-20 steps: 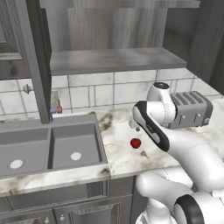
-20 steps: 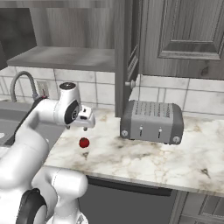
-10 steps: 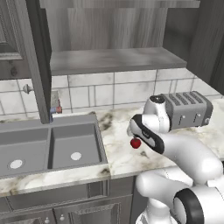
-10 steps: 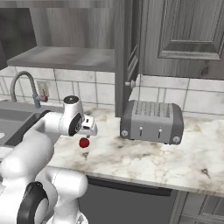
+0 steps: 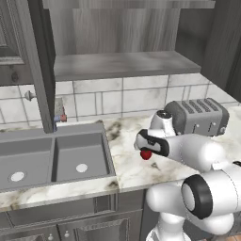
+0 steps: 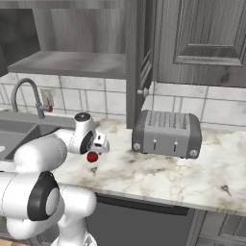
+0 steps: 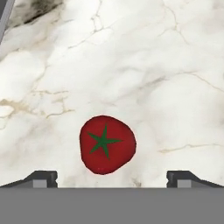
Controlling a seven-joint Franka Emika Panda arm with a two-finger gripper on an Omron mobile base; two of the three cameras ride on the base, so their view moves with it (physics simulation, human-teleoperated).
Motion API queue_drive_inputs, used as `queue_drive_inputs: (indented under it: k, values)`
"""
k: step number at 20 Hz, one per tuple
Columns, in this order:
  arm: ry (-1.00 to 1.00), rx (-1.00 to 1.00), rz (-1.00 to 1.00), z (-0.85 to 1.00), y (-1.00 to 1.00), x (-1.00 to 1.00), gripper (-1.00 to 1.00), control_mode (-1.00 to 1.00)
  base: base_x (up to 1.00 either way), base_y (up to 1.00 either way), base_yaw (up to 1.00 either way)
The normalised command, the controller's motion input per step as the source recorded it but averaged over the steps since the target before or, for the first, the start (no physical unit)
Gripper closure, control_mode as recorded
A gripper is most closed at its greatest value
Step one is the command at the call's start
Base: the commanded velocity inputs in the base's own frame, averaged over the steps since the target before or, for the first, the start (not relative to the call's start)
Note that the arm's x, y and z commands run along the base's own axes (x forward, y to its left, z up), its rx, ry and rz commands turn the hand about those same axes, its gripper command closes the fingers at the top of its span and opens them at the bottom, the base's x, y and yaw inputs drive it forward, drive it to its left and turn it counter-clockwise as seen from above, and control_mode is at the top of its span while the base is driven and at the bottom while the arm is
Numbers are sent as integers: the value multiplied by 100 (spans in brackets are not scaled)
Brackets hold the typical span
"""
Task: Pick the tomato from the counter and place it in the cabinet. Then close the cabinet.
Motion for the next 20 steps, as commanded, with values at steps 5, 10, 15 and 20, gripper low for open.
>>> queue_drive_inputs:
  k: [5,10,15,20]
  values:
    - [4,0,0,-36,0,20,-100,-100,0,0,0]
    - [4,0,0,-33,5,11,-100,-100,0,0,0]
    - [6,0,0,-40,11,4,-100,-100,0,0,0]
    - [5,0,0,-27,7,2,100,-100,0,0,0]
